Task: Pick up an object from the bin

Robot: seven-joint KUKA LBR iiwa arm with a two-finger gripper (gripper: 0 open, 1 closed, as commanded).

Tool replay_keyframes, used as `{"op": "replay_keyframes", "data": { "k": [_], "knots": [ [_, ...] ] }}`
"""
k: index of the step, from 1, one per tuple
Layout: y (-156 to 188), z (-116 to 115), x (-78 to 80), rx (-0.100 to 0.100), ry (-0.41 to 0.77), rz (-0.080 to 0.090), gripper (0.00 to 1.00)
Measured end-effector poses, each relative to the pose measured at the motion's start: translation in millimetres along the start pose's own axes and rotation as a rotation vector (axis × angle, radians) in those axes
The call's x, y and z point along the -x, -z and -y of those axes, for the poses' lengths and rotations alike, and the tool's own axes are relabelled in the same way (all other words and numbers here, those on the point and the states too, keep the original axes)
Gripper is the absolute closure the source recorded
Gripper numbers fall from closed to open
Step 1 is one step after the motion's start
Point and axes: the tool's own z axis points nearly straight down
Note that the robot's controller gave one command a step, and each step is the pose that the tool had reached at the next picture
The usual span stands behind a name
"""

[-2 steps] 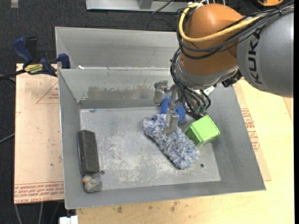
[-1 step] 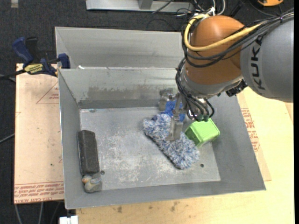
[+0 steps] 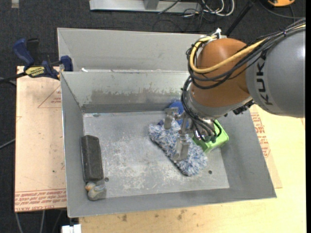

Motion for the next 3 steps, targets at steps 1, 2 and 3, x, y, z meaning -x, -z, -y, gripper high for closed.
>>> {"op": "replay_keyframes", "data": {
  "k": [1,2,3],
  "knots": [
    [-18.0,-8.2,7.1,0.0,-0.079,-0.001,0.0],
    [-37.8,24.5,6.3,0.002,-0.035,0.0,0.0],
    [-51.5,48.8,31.2,-0.002,-0.048,0.001,0.0]
  ]
}}
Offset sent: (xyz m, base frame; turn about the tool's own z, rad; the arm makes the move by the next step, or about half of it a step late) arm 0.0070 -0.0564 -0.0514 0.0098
